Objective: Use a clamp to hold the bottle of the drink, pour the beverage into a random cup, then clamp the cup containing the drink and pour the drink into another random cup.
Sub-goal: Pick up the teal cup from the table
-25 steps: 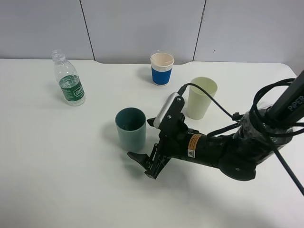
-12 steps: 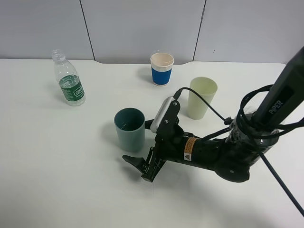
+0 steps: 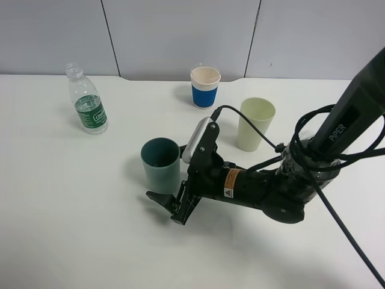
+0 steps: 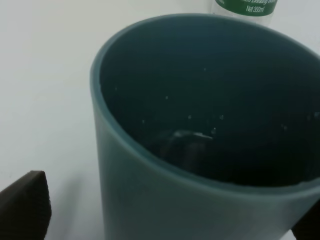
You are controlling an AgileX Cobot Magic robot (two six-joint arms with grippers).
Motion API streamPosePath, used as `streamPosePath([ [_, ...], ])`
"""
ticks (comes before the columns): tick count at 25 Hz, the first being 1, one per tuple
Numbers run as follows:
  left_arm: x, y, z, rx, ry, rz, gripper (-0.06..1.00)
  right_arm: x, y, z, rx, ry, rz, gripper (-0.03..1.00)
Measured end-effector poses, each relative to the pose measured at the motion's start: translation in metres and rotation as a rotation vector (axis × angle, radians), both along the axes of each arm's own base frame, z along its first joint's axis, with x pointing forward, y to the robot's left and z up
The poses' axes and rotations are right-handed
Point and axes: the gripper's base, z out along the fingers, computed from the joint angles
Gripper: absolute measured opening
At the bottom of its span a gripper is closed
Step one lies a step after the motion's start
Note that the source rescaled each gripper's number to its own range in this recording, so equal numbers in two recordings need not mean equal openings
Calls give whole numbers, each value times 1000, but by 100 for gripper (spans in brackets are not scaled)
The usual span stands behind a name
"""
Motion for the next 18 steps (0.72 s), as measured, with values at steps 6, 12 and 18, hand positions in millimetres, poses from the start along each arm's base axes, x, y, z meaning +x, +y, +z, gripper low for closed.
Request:
streamPosePath([
  [6, 0, 0, 0, 0, 0, 0, 100, -1, 0, 0, 0, -1, 13, 77],
  [12, 0, 0, 0, 0, 0, 0, 100, -1, 1, 1, 16, -2, 17, 77],
  [18, 0, 0, 0, 0, 0, 0, 100, -1, 2, 3, 35, -12, 13, 77],
])
